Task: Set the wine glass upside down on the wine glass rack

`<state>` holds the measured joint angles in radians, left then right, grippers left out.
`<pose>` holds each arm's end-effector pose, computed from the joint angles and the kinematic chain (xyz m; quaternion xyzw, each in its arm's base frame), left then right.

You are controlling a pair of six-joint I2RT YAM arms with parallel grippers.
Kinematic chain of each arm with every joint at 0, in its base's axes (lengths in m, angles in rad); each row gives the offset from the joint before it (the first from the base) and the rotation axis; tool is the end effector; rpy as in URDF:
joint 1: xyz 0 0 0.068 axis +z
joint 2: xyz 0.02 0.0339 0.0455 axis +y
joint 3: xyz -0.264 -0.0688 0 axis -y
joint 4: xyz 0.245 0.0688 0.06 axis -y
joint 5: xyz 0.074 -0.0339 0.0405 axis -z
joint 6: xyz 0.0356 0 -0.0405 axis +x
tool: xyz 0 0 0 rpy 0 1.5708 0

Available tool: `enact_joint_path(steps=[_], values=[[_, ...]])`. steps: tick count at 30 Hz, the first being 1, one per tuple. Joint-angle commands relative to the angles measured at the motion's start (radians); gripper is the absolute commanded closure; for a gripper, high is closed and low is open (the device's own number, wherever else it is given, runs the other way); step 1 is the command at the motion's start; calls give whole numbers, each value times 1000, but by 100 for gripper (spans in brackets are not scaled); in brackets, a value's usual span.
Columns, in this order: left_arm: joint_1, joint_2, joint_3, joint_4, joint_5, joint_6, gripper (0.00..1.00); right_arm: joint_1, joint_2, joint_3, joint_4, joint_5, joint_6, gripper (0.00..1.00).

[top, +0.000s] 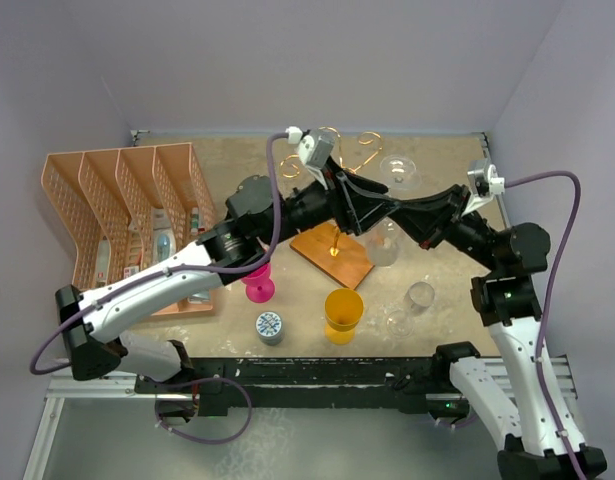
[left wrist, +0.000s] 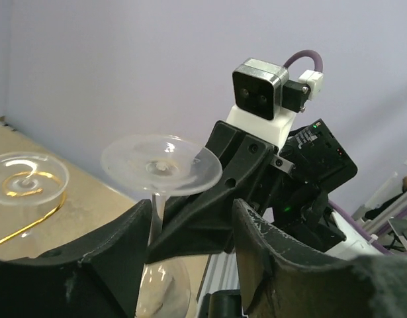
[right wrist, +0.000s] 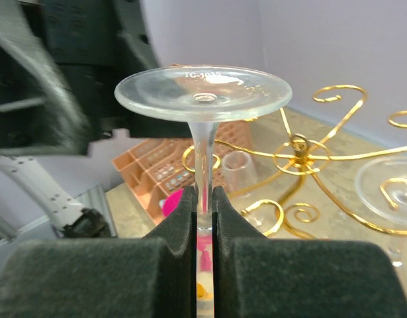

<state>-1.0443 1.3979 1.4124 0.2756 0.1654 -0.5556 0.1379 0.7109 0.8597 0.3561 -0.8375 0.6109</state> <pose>0.1574 -0.2824 0.4683 0.2083 0.5617 -0.6076 0.5214 0.1340 0.0453 0.4287 -0.2317 0.5333 0.4801 0.6568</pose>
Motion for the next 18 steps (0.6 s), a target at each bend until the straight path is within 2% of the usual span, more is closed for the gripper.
enact_joint_path(steps=[1,9,18], values=[[-9,-143,-34,-101,-180,70,50,1,-26,7,-85,155,-177,100],[-10,-326,-107,-270,-361,151,48,0,-71,-31,-118,254,-297,100],[-9,-391,-150,-338,-479,178,47,0,-101,-73,-122,219,-317,100]])
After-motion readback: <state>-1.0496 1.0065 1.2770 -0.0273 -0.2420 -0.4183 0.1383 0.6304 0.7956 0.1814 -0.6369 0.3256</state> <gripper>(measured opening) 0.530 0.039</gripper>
